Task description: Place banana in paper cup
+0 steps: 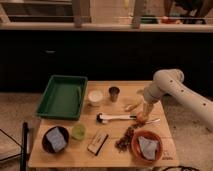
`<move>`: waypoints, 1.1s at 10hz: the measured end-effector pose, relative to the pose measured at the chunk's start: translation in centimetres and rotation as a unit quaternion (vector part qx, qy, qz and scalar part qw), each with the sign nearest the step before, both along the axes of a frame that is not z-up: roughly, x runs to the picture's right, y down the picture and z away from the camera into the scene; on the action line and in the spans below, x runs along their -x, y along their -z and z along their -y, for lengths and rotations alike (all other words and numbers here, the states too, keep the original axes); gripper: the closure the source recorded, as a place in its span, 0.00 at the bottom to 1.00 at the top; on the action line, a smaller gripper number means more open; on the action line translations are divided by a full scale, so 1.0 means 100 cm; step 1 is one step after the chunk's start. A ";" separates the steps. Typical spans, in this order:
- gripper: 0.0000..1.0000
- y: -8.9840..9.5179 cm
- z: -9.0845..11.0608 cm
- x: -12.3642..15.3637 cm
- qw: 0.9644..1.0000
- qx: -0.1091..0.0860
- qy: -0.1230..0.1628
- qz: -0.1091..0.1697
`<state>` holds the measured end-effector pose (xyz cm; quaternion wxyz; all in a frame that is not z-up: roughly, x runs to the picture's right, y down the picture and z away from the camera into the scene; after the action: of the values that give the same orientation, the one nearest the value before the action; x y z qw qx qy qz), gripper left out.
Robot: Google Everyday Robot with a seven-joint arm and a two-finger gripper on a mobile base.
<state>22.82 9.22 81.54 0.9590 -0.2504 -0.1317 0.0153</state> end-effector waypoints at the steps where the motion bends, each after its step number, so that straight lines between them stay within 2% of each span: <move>1: 0.20 -0.002 0.005 0.001 1.000 -0.013 0.000 0.007; 7: 0.20 -0.015 0.019 0.015 0.999 -0.044 0.006 0.025; 11: 0.20 -0.029 0.026 0.015 0.998 -0.057 -0.007 0.033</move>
<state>21.31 6.65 84.45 0.9668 -0.1950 -0.1653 0.0059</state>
